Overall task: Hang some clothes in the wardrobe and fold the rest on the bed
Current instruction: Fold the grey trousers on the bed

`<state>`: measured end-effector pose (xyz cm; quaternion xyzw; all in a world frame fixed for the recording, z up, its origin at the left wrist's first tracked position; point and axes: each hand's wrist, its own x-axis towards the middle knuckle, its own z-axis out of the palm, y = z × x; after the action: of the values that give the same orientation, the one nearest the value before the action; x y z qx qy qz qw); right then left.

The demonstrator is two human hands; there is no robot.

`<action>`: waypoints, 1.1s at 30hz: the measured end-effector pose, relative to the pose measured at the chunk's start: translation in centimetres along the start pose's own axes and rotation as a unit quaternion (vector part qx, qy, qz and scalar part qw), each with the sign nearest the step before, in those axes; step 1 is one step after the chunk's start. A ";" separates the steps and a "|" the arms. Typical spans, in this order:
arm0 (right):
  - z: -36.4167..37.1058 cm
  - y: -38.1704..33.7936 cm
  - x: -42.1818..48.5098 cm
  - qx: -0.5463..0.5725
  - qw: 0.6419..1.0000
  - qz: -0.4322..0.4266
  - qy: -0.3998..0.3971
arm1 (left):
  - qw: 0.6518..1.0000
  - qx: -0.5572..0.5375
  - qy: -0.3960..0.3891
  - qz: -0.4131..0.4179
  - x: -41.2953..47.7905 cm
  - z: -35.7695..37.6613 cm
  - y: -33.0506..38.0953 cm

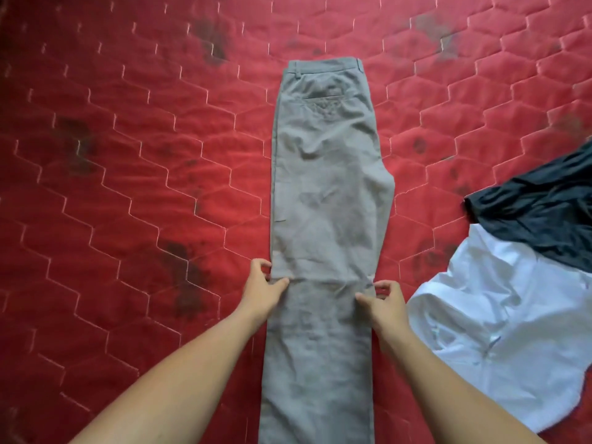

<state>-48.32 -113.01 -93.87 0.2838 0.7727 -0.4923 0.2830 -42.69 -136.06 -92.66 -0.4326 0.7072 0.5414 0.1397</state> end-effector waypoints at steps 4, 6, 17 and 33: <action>-0.5 1.7 -0.7 0.037 0.999 0.003 -0.023 | 0.999 -0.035 -0.018 -0.016 -0.7 -0.2 -0.5; -0.6 2.0 -1.0 0.053 0.998 0.009 -0.043 | 0.998 -0.039 -0.043 -0.036 -1.1 -0.4 -0.7; -2.2 6.9 -6.9 -0.158 0.967 -0.155 -0.125 | 0.959 -0.038 -0.214 -0.184 -8.6 -1.3 -7.8; -5.7 16.5 -15.5 -0.142 0.950 0.147 -0.238 | 0.927 0.040 -0.306 -0.214 -17.4 -2.1 -16.6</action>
<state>-26.89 -104.37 -90.67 0.2254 0.6948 -0.3837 0.5650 -19.24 -130.54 -91.05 -0.3812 0.5416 0.5758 0.4794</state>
